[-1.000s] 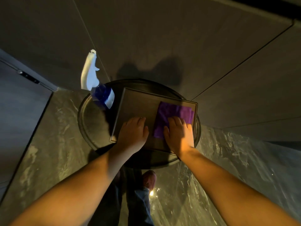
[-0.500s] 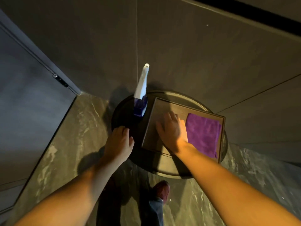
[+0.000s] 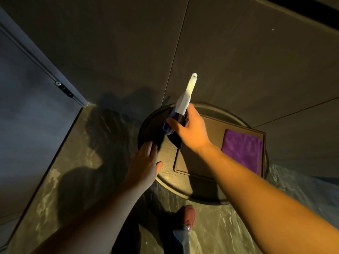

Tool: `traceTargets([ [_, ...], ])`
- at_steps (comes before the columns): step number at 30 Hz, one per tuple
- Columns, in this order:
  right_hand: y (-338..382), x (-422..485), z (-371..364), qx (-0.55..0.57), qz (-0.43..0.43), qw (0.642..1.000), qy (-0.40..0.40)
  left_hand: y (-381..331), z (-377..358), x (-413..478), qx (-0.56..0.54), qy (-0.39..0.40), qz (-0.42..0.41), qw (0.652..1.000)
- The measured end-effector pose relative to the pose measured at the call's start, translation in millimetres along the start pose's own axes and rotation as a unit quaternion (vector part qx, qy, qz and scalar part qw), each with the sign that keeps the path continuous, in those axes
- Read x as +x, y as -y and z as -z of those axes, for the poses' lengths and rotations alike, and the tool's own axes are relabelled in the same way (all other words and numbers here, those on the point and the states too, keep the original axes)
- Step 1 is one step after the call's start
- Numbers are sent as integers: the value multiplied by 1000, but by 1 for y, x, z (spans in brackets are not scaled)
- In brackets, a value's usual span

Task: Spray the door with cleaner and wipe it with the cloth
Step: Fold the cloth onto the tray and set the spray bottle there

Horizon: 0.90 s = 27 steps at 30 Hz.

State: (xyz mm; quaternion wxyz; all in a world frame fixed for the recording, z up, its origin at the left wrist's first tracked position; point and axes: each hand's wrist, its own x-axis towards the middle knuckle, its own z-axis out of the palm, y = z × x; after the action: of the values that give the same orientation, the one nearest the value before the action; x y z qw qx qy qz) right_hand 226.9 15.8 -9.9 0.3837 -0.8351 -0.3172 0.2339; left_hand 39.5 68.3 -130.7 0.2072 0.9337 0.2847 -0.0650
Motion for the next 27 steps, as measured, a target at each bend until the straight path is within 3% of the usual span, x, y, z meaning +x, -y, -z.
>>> traceTargets([
  [13, 5, -13, 6, 42, -27, 999, 22, 1, -3, 1, -46, 16, 18, 999],
  [22, -22, -41, 62, 40, -9, 999, -36, 0, -5, 0, 4, 12, 3, 1000],
  [27, -43, -58, 89, 15, -42, 999, -26, -2, -5, -1, 15, 18, 3, 1000],
])
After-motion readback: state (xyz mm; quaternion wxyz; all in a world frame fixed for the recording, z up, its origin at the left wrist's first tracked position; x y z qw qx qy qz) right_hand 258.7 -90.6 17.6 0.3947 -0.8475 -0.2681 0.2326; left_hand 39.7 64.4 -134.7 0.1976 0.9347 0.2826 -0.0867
